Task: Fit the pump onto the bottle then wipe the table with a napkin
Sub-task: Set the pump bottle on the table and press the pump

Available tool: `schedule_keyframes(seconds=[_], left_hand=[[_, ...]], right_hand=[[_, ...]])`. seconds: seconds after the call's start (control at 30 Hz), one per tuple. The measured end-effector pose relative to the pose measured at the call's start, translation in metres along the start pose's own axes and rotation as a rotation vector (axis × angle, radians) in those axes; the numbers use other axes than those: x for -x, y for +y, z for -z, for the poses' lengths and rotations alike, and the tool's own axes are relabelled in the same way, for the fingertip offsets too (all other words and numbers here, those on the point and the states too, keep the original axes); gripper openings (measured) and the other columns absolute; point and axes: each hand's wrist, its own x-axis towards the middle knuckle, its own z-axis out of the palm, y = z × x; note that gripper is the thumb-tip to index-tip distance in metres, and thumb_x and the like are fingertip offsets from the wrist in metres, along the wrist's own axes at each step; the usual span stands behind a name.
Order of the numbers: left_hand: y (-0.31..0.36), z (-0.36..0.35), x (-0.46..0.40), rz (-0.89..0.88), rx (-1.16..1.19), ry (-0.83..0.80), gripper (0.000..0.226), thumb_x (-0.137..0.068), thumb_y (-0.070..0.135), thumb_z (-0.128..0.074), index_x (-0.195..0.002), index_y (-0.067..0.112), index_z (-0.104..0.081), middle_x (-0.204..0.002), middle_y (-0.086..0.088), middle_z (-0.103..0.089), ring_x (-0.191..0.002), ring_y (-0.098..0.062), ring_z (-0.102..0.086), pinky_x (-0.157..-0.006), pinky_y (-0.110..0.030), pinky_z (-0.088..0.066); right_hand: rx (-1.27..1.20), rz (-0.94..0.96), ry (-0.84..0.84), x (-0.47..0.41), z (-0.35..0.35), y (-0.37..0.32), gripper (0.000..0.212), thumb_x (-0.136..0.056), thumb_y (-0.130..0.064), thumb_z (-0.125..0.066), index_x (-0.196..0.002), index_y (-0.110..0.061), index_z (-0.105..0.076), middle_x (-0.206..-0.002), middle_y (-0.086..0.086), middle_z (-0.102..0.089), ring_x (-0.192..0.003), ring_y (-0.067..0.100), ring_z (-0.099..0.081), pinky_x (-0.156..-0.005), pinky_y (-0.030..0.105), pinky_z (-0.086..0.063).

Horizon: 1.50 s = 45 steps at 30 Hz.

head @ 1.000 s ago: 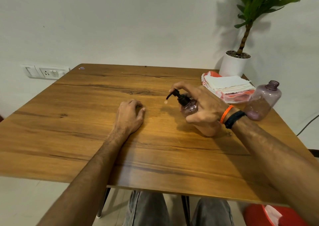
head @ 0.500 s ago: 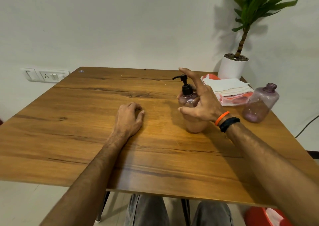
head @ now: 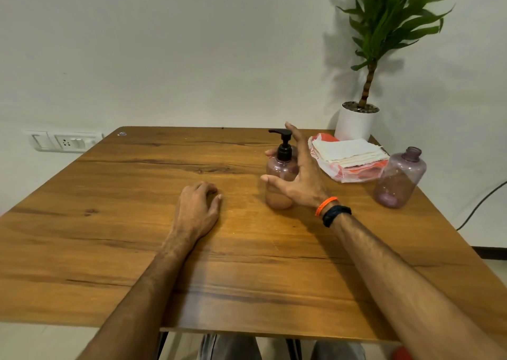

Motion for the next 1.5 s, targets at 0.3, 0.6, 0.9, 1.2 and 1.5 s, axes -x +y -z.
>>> schedule_keyframes(seconds=[0.3,0.6,0.9,1.2,1.5], left_hand=[[0.001,0.001,0.001,-0.010,0.010,-0.021,0.028,-0.090,0.024,-0.062,-0.111,0.007,-0.067,-0.116,-0.010,-0.067,-0.108,-0.028,-0.057,-0.098,-0.036,-0.042],[0.002,0.002,0.001,-0.006,0.009,-0.023,0.028,-0.090,0.024,-0.061,-0.112,0.008,-0.067,-0.116,-0.010,-0.067,-0.109,-0.028,-0.057,-0.098,-0.035,-0.040],[-0.002,-0.004,-0.003,-0.005,0.005,0.007,0.022,-0.086,0.024,-0.063,-0.103,0.010,-0.069,-0.108,-0.009,-0.068,-0.101,-0.028,-0.060,-0.093,-0.036,-0.044],[-0.007,-0.004,-0.002,0.003,0.034,-0.014,0.026,-0.088,0.028,-0.062,-0.108,0.014,-0.067,-0.116,-0.005,-0.066,-0.108,-0.023,-0.056,-0.097,-0.033,-0.041],[0.004,0.007,0.000,0.021,0.017,-0.043,0.026,-0.090,0.022,-0.062,-0.111,0.008,-0.068,-0.121,-0.009,-0.066,-0.114,-0.026,-0.057,-0.101,-0.034,-0.039]], right_hand=[[0.119,-0.210,0.031,0.021,0.002,0.007,0.101,-0.060,-0.049,-0.087,-0.141,-0.028,-0.030,-0.145,0.000,-0.044,-0.130,0.019,-0.045,-0.105,0.041,-0.044],[0.184,-0.326,0.101,0.007,-0.014,0.022,0.091,-0.059,-0.053,-0.085,-0.136,-0.027,-0.045,-0.131,-0.001,-0.059,-0.105,0.006,-0.048,-0.085,0.025,-0.040],[0.169,-0.401,0.135,-0.061,-0.051,0.035,0.088,-0.057,-0.049,-0.087,-0.132,-0.021,-0.049,-0.129,0.000,-0.062,-0.116,0.020,-0.058,-0.092,0.031,-0.047],[0.140,-0.452,0.117,-0.078,-0.063,0.041,0.096,-0.060,-0.052,-0.086,-0.137,-0.018,-0.041,-0.137,0.004,-0.055,-0.124,0.023,-0.053,-0.101,0.038,-0.047],[0.157,-0.370,0.175,-0.011,-0.018,0.044,0.022,-0.076,-0.030,-0.079,-0.085,-0.032,-0.059,-0.078,-0.017,-0.062,-0.073,-0.002,-0.060,-0.067,0.014,-0.050]])
